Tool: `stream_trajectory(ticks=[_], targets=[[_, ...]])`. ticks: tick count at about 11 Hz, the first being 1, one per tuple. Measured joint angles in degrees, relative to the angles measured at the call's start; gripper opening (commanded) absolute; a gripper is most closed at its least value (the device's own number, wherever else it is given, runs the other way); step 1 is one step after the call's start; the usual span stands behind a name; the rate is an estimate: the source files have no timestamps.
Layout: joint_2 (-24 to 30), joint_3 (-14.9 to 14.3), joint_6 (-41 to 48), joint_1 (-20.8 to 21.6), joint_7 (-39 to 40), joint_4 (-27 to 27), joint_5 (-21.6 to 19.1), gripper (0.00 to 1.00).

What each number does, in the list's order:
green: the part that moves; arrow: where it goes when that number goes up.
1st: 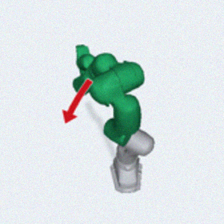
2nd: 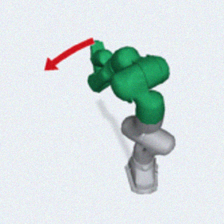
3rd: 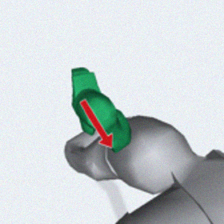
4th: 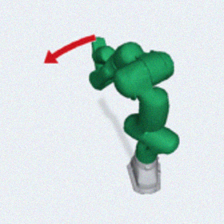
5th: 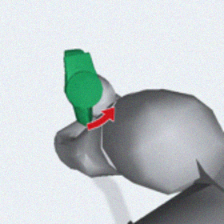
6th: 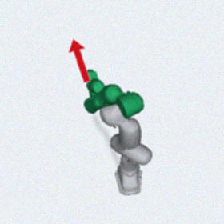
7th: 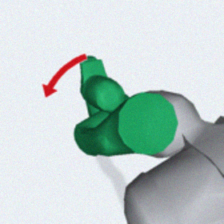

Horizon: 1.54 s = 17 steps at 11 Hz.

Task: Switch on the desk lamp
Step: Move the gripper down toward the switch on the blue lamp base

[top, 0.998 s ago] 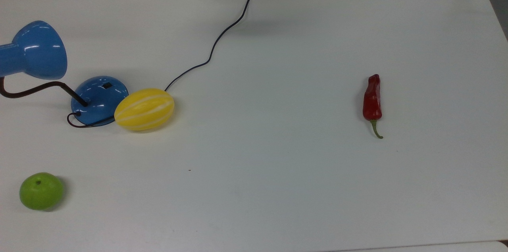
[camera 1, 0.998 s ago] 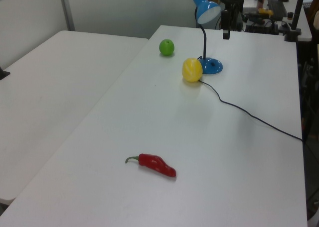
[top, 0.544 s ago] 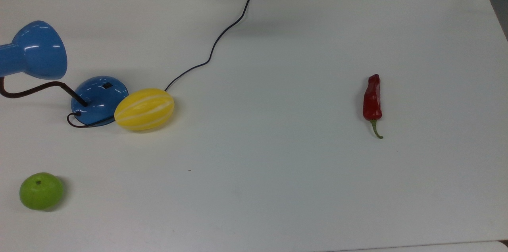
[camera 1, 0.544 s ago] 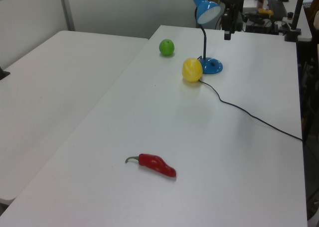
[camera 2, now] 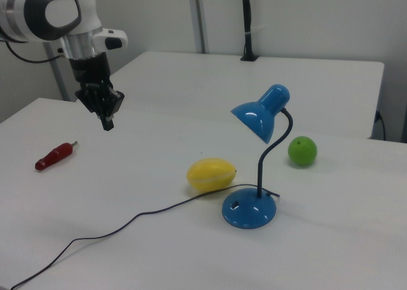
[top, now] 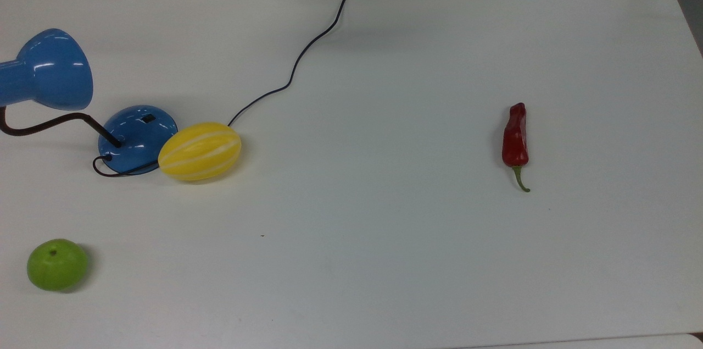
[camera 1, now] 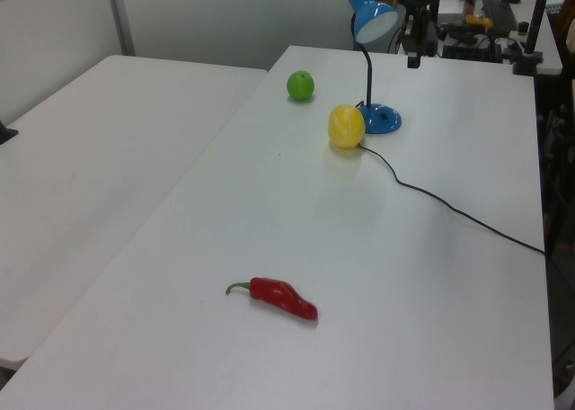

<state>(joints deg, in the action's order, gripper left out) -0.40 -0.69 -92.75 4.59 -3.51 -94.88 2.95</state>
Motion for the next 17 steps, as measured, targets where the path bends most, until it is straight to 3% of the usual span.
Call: stream_trajectory(ticks=[5,7,13,17], targets=[[-0.2,0.0,-0.3,-4.1,0.0,-1.6,0.0,0.0],[-0.4,0.0,-4.3,-6.4,-0.1,-5.4,0.0,0.0],[-1.5,0.0,-32.7,-15.0,-3.0,-22.1,0.0,0.0],[-6.7,0.0,-50.2,-18.9,-6.2,-24.8,0.0,0.0]])
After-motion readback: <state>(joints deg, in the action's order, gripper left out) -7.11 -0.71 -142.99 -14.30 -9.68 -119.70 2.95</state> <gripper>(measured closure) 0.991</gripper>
